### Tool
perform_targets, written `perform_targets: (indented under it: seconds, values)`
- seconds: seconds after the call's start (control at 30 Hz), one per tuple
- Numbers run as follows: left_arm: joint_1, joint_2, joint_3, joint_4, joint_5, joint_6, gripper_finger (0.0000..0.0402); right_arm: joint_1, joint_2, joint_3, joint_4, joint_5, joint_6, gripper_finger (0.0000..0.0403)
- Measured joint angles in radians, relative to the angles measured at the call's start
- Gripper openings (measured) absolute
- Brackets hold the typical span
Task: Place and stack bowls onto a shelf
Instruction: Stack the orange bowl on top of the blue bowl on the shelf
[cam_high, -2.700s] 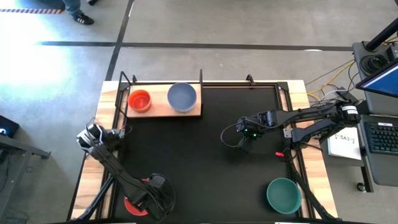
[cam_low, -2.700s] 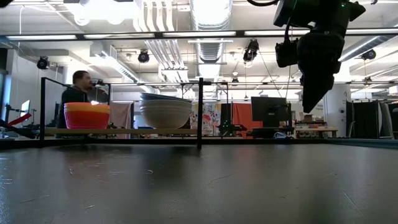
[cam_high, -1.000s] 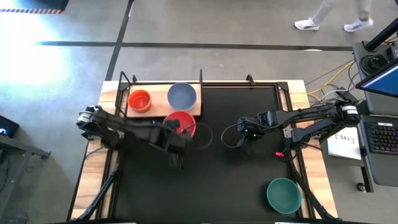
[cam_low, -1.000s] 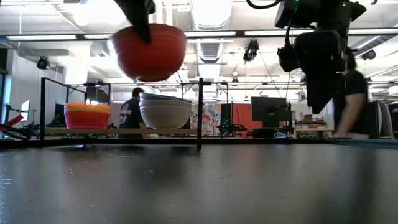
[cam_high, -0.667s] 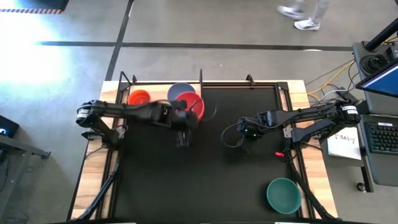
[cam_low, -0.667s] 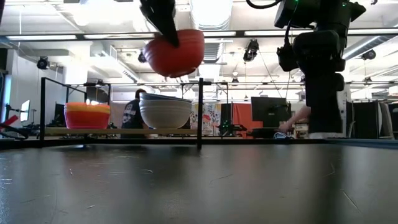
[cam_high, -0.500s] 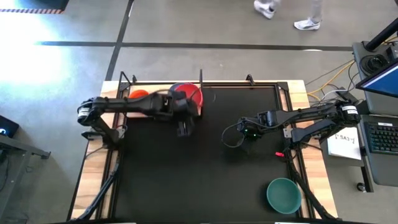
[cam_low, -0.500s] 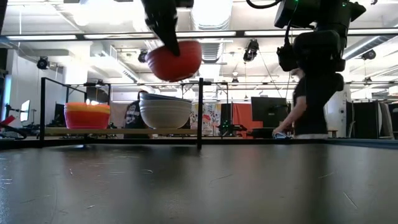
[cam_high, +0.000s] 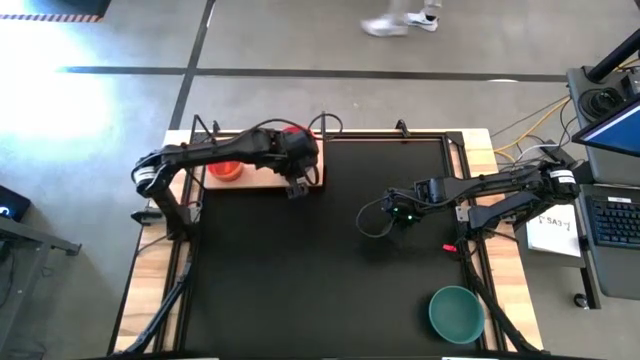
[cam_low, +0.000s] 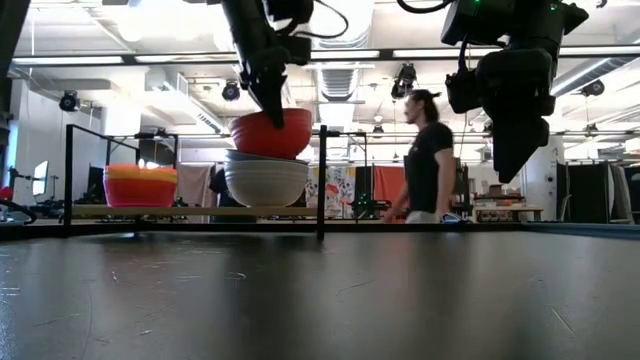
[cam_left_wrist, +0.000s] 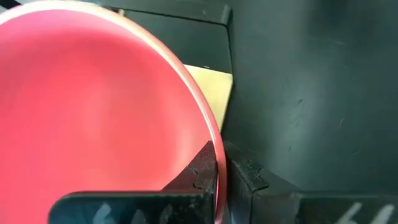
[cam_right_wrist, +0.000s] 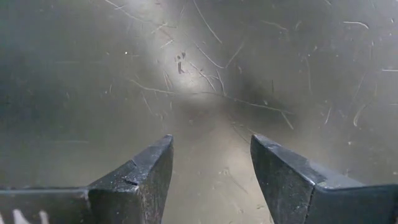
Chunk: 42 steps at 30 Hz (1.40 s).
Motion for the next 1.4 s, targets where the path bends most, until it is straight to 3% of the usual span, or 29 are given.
perform_targets:
  seconds: [0.23,0.47,0.87,1.0,1.17,1.4]
  values:
    - [0.003,0.031,0.000,-0.017,-0.003,-0.004,0.0000,0.000,0.000,0.000,-0.001,0.000,-0.006,0.0203]
    - [0.004,0.037,0.000,-0.035,-0.178,-0.003,0.0000,0.000,0.000,0.000,-0.002,0.000,-0.008,0.0203]
    - [-0.001,0.038,0.000,-0.075,-0.174,-0.020,0.0088,0.000,0.000,0.000,-0.005,0.000,-0.007,0.0203]
    - [-0.006,0.037,0.002,-0.108,-0.127,-0.045,0.0112,0.000,0.000,0.000,-0.010,0.000,-0.007,0.0203]
    - [-0.010,0.033,0.029,-0.146,-0.052,-0.080,0.0123,0.000,0.000,0.000,-0.010,-0.027,0.000,0.0203]
    - [-0.062,0.031,0.110,-0.160,-0.043,-0.083,0.0123,0.011,0.000,0.000,-0.008,-0.134,0.060,0.0203]
